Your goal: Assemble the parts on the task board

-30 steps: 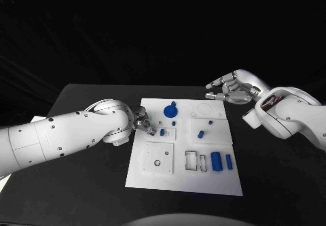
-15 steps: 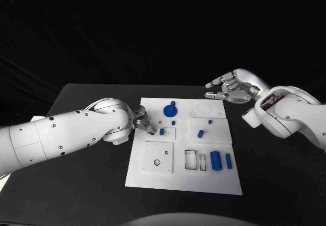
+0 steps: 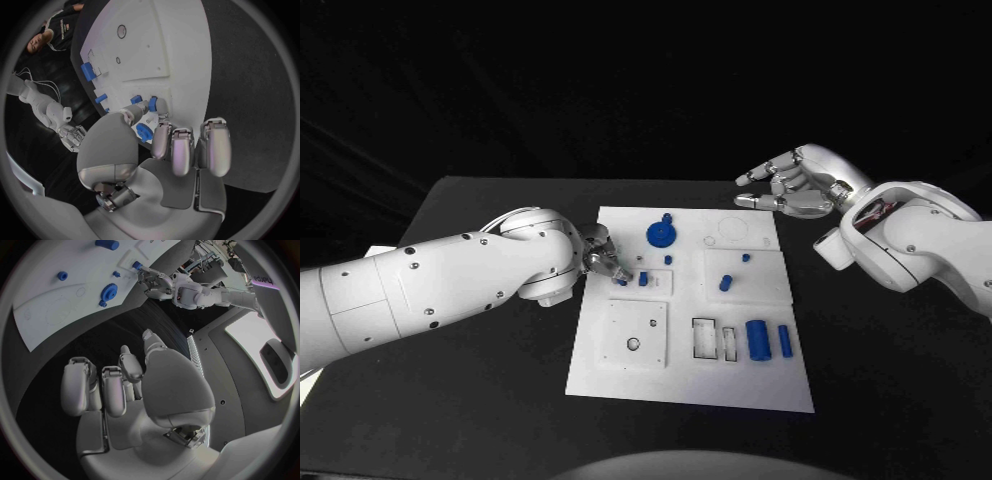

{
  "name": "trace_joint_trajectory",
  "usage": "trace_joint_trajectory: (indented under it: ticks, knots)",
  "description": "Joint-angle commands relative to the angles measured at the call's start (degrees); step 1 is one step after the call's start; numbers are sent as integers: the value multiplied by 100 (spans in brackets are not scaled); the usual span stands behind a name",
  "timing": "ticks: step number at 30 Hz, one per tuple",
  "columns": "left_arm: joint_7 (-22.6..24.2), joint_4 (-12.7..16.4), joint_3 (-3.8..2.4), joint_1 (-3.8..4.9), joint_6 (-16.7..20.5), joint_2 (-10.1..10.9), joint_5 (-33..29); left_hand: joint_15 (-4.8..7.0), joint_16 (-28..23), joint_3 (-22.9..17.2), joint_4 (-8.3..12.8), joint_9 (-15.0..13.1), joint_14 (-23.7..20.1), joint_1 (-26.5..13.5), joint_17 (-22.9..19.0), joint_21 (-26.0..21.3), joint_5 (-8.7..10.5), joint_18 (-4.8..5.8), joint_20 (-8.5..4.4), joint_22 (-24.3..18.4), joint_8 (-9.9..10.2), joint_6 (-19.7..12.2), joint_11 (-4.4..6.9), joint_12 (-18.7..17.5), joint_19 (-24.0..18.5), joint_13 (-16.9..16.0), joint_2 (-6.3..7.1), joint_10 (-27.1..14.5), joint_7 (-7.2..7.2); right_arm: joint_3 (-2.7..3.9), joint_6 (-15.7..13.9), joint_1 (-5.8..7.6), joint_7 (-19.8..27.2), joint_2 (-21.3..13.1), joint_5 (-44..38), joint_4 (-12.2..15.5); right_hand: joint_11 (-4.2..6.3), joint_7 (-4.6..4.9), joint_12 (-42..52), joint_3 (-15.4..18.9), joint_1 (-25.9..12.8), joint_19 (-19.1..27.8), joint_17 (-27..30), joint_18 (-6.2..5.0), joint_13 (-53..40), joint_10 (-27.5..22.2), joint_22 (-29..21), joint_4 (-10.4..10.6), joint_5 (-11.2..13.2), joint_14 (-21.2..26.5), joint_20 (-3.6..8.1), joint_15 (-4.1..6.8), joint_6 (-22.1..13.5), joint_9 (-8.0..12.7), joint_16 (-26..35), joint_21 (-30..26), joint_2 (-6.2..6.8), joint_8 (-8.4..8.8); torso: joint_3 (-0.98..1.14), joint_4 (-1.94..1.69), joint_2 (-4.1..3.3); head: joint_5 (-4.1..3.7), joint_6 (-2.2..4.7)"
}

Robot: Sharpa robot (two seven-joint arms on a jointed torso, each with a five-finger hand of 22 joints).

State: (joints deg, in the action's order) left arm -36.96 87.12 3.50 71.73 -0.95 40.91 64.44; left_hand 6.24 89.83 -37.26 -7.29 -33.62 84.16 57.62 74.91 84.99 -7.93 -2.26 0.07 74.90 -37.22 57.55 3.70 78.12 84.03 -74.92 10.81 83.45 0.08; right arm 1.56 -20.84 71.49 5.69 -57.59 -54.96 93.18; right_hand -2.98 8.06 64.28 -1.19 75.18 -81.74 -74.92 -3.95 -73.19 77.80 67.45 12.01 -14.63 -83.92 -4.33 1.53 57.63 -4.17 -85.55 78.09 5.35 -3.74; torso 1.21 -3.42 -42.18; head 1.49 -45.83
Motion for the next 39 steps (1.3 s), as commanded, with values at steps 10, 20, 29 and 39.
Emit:
trace_joint_trajectory:
  ticks: [10, 20, 29, 39]
  knots:
    - [-24, -42, 13, -16, -127, -26, -61, 45, 17, 171, -142, 64, 584, -239, 1509, 44, 2, 73, -43, 869, -20, 88, 5, 50, 383, -265, 43, 78, -11, 1, 60, -4, 33, -1, -4, 10, 2, -12, -23, 39, -5, 33, -900, -54, 8, -48, 0, -8, -23, -456, -7, -10, -21, -8, 31, -27, -48, -27, -3, -4, -2, -8, 5]
    - [-25, -72, 12, -16, -100, -39, -61, 49, 17, 229, -218, 95, 584, -299, 1509, 51, 1, 75, -46, 881, -18, 107, 8, 56, 386, -274, 50, 83, -14, 1, 62, -4, 41, 3, -4, 10, 2, -12, -28, 40, -5, 34, -897, -54, 12, -50, -1, -7, -24, -455, -7, -10, -22, -8, 34, -28, -50, -27, -4, -2, -2, -2, 2]
    - [-23, -77, 11, -16, -118, -44, -61, 50, 17, 369, -327, 136, 584, -368, 1509, 60, 3, 79, -48, 897, -18, 130, 9, 73, 392, -296, 126, 94, -15, 1, 73, -4, 41, 2, -4, 11, 2, -12, -28, 40, -5, 34, -897, -54, 12, -50, -1, -7, -24, -455, -7, -10, -22, -8, 34, -28, -50, -27, -3, -1, -3, -7, 5]
    - [-19, -96, 9, -15, -126, -44, -61, 52, 17, 725, -538, 205, 584, -370, 1509, 73, -5, 83, -50, 920, -29, 169, 11, 87, 398, -319, 161, 105, -18, 1, 73, -4, 46, 1, -4, 11, 2, -11, -28, 43, -7, 35, -893, -55, 13, -50, -4, -4, -26, -454, -7, -10, -22, -8, 37, -30, -54, -27, -2, 1, -1, -9, 4]
